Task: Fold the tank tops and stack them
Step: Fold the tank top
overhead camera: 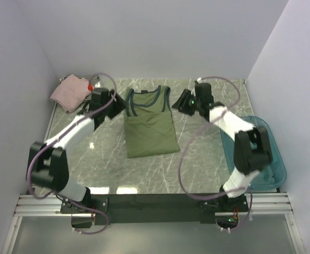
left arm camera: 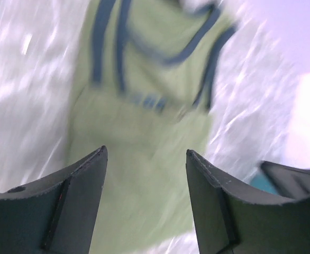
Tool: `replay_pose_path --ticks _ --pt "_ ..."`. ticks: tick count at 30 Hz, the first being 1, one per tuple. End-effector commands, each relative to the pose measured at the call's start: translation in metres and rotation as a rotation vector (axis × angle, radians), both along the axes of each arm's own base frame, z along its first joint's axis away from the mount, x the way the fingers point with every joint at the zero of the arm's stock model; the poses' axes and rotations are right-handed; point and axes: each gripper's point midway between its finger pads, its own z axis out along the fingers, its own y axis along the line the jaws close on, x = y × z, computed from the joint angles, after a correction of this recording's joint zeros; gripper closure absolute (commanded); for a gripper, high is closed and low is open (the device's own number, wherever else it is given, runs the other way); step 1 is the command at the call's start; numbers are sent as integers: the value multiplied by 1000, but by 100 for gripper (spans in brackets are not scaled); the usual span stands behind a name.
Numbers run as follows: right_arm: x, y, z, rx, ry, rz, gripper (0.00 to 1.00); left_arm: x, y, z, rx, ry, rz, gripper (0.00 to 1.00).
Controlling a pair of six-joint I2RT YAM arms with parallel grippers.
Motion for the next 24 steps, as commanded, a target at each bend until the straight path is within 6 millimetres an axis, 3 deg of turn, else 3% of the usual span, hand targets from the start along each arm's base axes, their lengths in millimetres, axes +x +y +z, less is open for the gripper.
replay_pose_path --ticks 1,2,3,4,5,7,8,14,19,24 --pt "-47 -7 -19 -89 -4 -3 43 -70 14 -62 109 214 31 34" --pt "-71 -12 -35 -90 26 10 43 -97 9 -73 95 237 11 33" --pt "-80 -14 -41 -88 33 19 43 -111 6 -79 85 252 1 32" --pt "-89 -17 -47 -94 43 21 41 -124 0 -73 46 238 -18 28" --pt "-106 -21 -59 -102 69 31 41 -143 -1 -92 46 273 -40 26" --pt "-131 -21 -76 -87 110 66 39 -161 -8 -91 -20 271 -79 25" --pt "-136 -20 -76 -73 106 77 38 -172 -8 -102 -27 288 -92 23" --pt "-170 -15 -102 -45 197 120 37 -190 -17 -115 -82 316 -152 20" --pt "-178 -9 -114 10 236 105 38 -196 -20 -138 -104 394 -111 24" --pt "-184 -3 -125 20 273 99 39 -193 -15 -148 -93 397 -31 28"
